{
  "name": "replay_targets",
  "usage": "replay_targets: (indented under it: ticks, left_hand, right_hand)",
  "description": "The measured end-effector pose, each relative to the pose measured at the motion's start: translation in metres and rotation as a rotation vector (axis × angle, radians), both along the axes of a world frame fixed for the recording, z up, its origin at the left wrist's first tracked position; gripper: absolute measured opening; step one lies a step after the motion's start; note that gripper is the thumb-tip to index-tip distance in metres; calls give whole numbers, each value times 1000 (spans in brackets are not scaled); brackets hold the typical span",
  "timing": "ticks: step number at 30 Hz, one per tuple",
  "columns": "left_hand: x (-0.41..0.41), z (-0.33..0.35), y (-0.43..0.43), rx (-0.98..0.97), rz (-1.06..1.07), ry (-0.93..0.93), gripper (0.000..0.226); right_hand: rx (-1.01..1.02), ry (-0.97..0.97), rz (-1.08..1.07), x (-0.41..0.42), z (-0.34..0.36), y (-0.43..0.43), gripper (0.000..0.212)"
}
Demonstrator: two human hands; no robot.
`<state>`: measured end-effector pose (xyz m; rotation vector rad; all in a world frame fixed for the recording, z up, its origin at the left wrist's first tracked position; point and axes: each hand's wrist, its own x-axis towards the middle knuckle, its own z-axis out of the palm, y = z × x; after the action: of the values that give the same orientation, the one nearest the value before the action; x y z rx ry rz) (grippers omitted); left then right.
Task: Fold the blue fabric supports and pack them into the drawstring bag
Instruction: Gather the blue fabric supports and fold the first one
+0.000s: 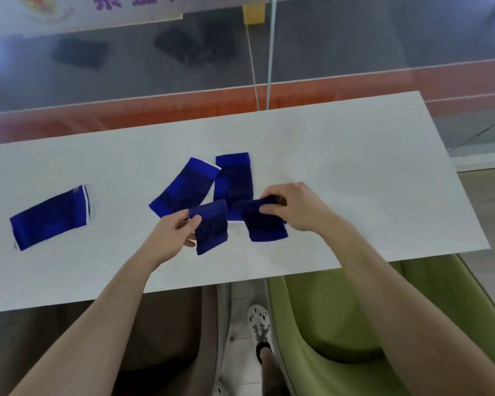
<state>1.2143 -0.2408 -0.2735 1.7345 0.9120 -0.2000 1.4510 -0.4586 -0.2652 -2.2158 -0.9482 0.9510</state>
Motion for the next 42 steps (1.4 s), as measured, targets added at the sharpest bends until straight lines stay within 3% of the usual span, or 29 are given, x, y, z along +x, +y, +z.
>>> replay_targets:
  ticks: [3, 9, 15, 20, 22, 31, 34, 37, 40, 42]
  left_hand:
    - [-8, 9, -7, -10, -81, -9, 26]
    - [-63, 23, -14, -156, -148, -94, 37]
    - [-143, 40, 3, -249, -81, -187, 34]
    - [-218, 53, 21, -347, -47, -268, 37]
    - [-242, 57, 28, -424, 6, -293, 48]
    - [-299, 72, 32, -77, -13, -390, 31]
    - [-306, 74, 31, -78, 20, -412, 27]
    - [-313, 74, 27, -137, 57, -431, 27]
    - [-319, 75, 19, -140, 46, -424, 28]
    - [-321, 76, 14, -149, -1, -387, 30]
  right_hand:
    - [91, 100, 128, -43, 20, 9, 19]
    - [68, -45, 95, -112, 18, 35, 36]
    - [174, -45, -41, -199, 32, 52, 6]
    - [234, -97, -133, -280, 50, 75, 20]
    - [240, -139, -159, -308, 57, 83, 22]
    - [266, -181, -219, -380, 82, 94, 25]
    - [288, -150, -303, -391, 86, 90, 27]
    - [230, 43, -277, -396, 84, 81, 45]
    - [156, 126, -175, -401, 80, 68, 28]
    - [171, 106, -200, -405, 79, 60, 36]
